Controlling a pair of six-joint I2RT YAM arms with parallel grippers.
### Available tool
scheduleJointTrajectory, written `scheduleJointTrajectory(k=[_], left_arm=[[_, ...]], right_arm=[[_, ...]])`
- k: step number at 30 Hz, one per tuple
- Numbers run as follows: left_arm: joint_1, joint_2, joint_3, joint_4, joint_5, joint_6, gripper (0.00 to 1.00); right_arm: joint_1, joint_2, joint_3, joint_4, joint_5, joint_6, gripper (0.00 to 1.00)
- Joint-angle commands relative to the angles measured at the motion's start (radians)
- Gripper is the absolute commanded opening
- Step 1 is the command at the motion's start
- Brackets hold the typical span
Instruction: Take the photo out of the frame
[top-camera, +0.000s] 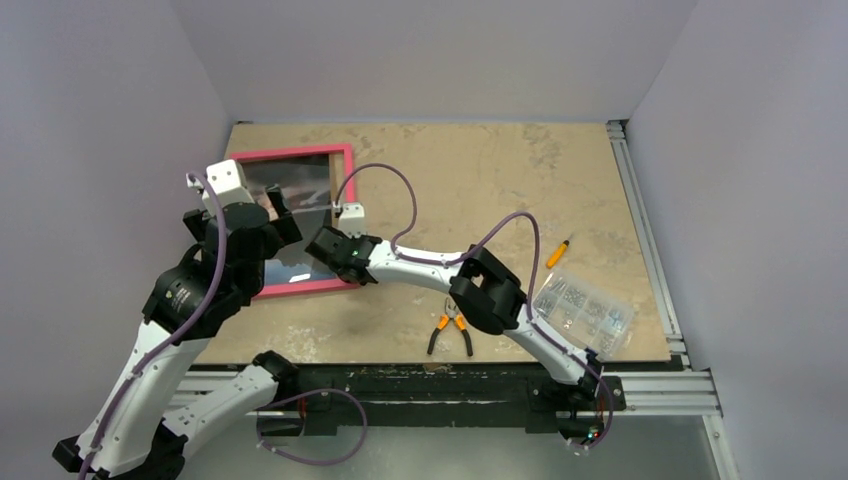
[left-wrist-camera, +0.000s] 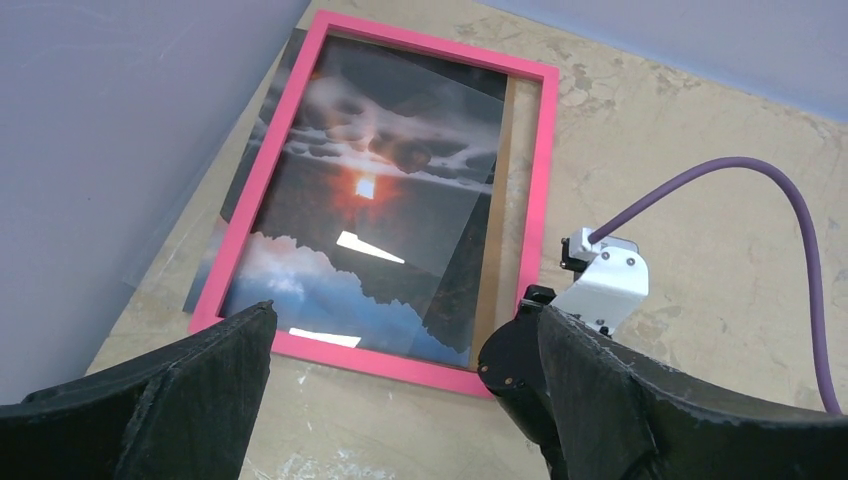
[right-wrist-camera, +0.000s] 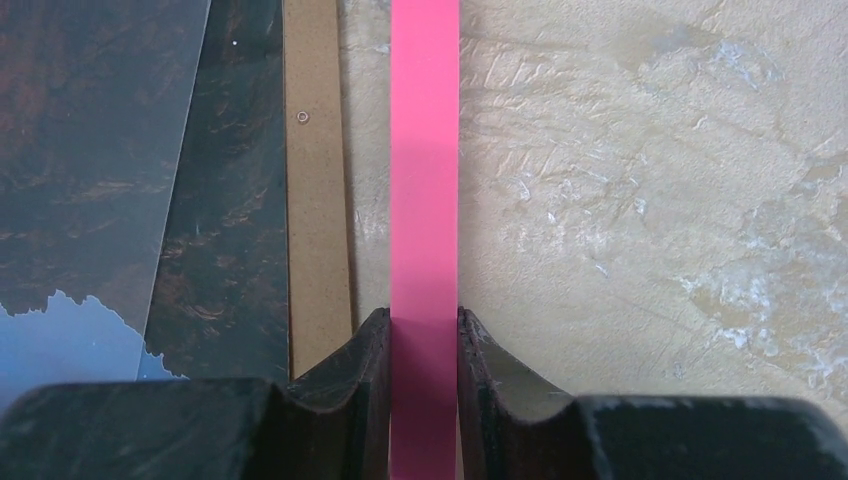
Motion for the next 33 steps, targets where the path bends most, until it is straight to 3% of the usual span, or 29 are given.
scheduleJointTrajectory(k=[1,12,16,25,33], left_arm=[[-0.004,-0.012,-0.003,0.009,-0.029,-0.027,1.0],[-0.003,-0.011,-0.005,0.005,-0.031,-0.027,1.0],[-0.003,-0.007,-0.01,0.011,-0.023,-0.022,0.99],[-0.001,0.015,-0.01,0.018,0.032,-0.011,0.99],[0.006,0.04,-0.014,0.026,0.07,-0.006,0.99]], right_arm=[[-0.023,-0.119,-0.013,-0.005,-0.008,0.087,0.0],[-0.115,-0.324,-0.163,0.043,-0.048,0.106,0.0],[-0.177,-0.417,-0.299,0.082,-0.059,-0.027,0.0],[-0.375,-0.702,-0.771,0.277,-0.118,-0.331,0.0],[-0.546,-0.817,-0.99,0.388,-0.242,-0.596,0.0]])
